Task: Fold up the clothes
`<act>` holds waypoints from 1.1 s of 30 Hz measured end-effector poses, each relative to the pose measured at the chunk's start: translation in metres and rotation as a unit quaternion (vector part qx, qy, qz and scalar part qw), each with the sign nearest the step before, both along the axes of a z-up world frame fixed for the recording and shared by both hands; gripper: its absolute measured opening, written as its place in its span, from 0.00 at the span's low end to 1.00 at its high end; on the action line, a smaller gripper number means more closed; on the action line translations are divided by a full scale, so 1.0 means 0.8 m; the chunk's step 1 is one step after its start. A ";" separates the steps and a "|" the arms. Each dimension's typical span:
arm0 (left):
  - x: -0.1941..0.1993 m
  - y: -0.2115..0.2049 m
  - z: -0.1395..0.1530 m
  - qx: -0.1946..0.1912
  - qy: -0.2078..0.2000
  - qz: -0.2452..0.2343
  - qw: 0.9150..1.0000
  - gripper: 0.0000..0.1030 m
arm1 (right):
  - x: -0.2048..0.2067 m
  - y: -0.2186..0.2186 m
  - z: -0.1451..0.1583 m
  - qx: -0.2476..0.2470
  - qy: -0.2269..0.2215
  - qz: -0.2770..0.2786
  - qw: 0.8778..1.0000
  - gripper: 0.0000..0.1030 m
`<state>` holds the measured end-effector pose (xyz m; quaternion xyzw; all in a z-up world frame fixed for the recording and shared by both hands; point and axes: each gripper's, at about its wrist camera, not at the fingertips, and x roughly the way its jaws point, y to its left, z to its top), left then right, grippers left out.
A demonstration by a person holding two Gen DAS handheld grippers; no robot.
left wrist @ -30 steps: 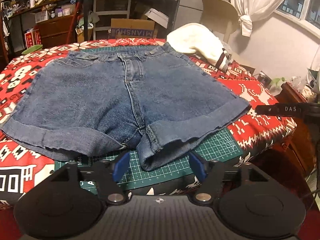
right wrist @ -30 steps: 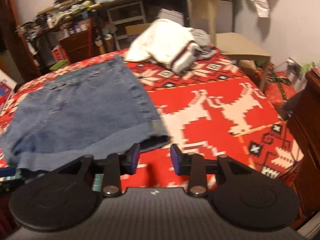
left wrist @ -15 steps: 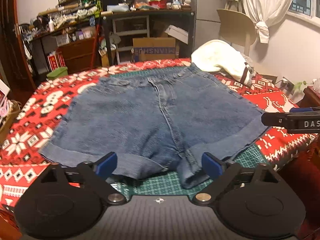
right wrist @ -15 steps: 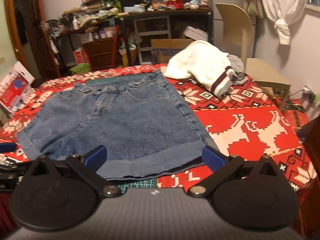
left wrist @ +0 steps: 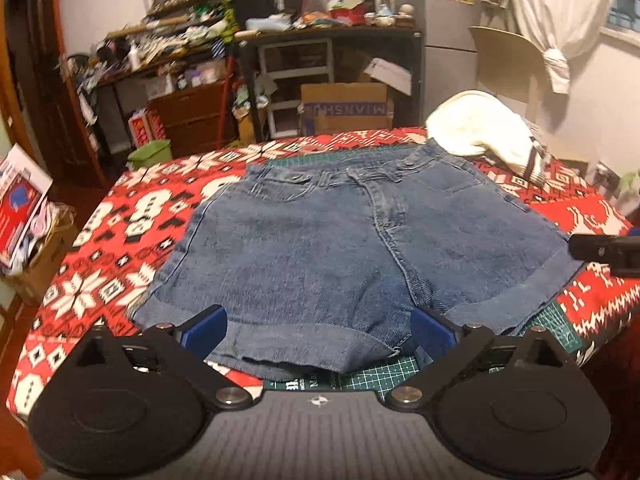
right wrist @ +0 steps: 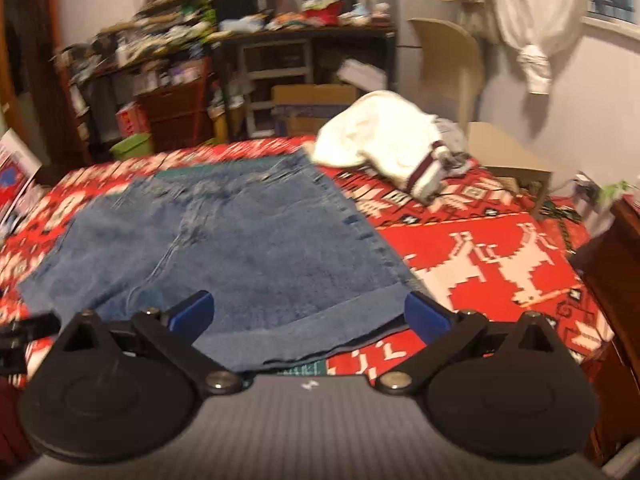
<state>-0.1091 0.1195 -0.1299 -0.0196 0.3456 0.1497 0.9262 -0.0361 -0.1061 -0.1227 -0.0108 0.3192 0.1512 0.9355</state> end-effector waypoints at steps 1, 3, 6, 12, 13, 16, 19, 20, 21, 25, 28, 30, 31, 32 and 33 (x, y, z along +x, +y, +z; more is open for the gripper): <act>-0.001 0.002 0.001 -0.006 -0.004 0.004 1.000 0.96 | 0.001 -0.001 0.003 0.005 0.000 -0.006 1.000 0.99; -0.001 0.006 0.000 -0.016 -0.006 0.011 1.000 0.96 | 0.004 -0.002 0.007 0.011 0.006 -0.008 1.000 0.99; 0.003 0.007 -0.005 0.000 0.007 0.016 1.000 0.96 | 0.008 0.009 0.012 -0.022 0.016 0.007 1.000 0.99; 0.008 0.016 -0.015 -0.019 0.031 0.030 0.999 0.96 | 0.002 0.024 0.016 -0.046 -0.007 0.008 0.999 0.99; 0.008 0.019 -0.016 -0.026 0.033 0.034 0.999 0.96 | 0.004 0.025 0.015 -0.046 -0.001 0.008 0.999 0.99; 0.006 0.026 -0.018 -0.037 0.029 0.037 0.998 0.96 | 0.011 0.032 0.011 -0.052 0.025 -0.002 0.998 0.99; 0.001 0.032 -0.017 -0.039 0.011 0.032 0.999 0.96 | 0.014 0.040 0.006 -0.047 0.048 0.018 0.998 0.99; 0.000 0.035 -0.016 -0.042 0.007 0.031 0.999 0.96 | 0.012 0.043 0.005 -0.048 0.050 0.018 0.997 0.99; -0.002 0.039 -0.016 -0.047 0.006 0.030 0.998 0.96 | 0.010 0.046 0.005 -0.048 0.051 0.015 0.997 0.99; -0.003 0.057 -0.014 -0.075 0.000 0.028 0.997 0.96 | 0.000 0.052 0.003 -0.026 0.041 -0.005 0.999 0.99; -0.006 0.067 -0.013 -0.083 -0.009 0.032 0.996 0.96 | -0.007 0.056 0.002 0.006 0.038 -0.010 0.999 0.99; -0.006 0.073 -0.013 -0.082 -0.009 0.035 0.996 0.96 | -0.013 0.063 0.000 0.015 0.039 -0.004 0.999 0.99; -0.007 0.076 -0.013 -0.082 -0.012 0.036 0.996 0.96 | -0.015 0.069 -0.001 0.012 0.041 0.004 0.999 0.99; -0.009 0.082 -0.013 -0.084 -0.016 0.038 0.996 0.96 | -0.018 0.076 -0.002 0.005 0.043 0.013 0.999 0.99; -0.010 0.088 -0.013 -0.088 -0.019 0.038 0.995 0.96 | -0.022 0.084 -0.004 0.000 0.045 0.024 0.999 0.97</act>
